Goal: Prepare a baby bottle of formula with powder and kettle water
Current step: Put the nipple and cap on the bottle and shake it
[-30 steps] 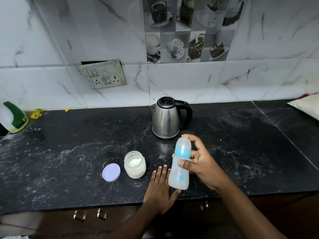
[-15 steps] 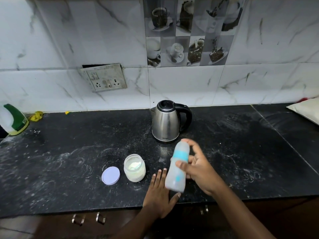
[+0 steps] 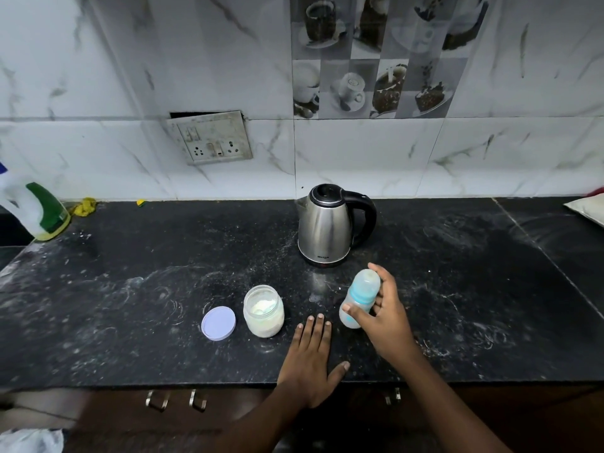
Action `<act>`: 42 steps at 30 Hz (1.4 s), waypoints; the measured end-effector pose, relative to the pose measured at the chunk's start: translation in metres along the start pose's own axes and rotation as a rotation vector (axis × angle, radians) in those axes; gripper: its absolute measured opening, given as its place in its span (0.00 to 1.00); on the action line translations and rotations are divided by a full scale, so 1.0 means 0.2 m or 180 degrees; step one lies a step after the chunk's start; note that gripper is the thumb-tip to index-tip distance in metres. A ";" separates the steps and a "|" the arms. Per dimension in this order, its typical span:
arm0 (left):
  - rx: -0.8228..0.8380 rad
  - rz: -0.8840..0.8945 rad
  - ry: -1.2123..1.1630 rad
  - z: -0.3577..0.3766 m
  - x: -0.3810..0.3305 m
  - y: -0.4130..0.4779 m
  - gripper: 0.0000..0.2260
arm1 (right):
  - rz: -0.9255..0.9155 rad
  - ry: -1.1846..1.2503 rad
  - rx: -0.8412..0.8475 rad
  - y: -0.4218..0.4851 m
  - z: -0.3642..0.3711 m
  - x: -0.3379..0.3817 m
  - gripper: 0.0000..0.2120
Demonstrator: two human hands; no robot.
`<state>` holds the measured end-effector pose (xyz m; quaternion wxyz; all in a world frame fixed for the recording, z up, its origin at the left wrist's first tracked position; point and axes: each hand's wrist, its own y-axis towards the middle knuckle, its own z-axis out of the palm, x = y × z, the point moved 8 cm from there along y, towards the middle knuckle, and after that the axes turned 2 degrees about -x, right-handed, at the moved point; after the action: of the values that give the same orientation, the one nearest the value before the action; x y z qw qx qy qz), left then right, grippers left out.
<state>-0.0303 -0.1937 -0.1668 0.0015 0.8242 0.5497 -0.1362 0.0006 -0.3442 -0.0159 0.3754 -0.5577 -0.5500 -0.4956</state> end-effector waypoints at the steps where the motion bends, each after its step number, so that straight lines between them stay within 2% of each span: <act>1: 0.0025 0.0006 0.0002 0.00 0.00 0.00 0.51 | -0.0014 -0.0073 -0.0032 0.02 0.00 -0.03 0.40; 12: 0.0098 -0.0066 0.0016 -0.01 0.00 0.00 0.49 | -0.0097 -0.0495 -0.0051 0.17 0.04 -0.23 0.36; 18: 0.0119 -0.0099 0.0068 0.00 0.01 0.01 0.43 | -0.0105 -0.0682 -0.0043 0.18 0.05 -0.29 0.35; 22: 0.0120 -0.0084 0.0061 0.00 0.01 0.01 0.43 | -0.0096 -0.0705 -0.0037 0.16 0.06 -0.31 0.35; 24: 0.0128 -0.0085 0.0021 0.00 0.00 0.00 0.47 | -0.0079 -0.0678 -0.0035 0.16 0.06 -0.32 0.35; 27: 0.0114 -0.0070 -0.0040 -0.01 0.00 0.00 0.48 | -0.0053 -0.0659 -0.0056 0.15 0.06 -0.34 0.35; 30: 0.0131 -0.0089 -0.0043 -0.02 0.01 0.00 0.45 | -0.0048 -0.0656 -0.0049 0.15 0.06 -0.35 0.36; 34: 0.0139 -0.0111 -0.0182 -0.04 0.01 0.00 0.44 | -0.0008 -0.0613 -0.0178 0.12 0.04 -0.38 0.43; 36: 0.0075 -0.0111 -0.0373 -0.07 0.01 -0.01 0.43 | -0.0259 -0.0835 -0.0522 0.09 0.00 -0.31 0.40; 39: -0.0131 0.0026 -0.0730 -0.14 -0.01 -0.04 0.41 | -0.1079 -0.1070 -0.1018 0.01 -0.05 -0.08 0.33; 42: -0.0524 0.0247 -0.0934 -0.25 0.00 -0.09 0.40 | -0.1773 -0.1148 -0.1044 -0.05 0.00 0.10 0.27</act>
<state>-0.0359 -0.1790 -0.1155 0.1545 0.8132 0.5205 -0.2095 -0.0106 -0.3387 0.0025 0.0287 -0.5177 -0.6513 -0.5540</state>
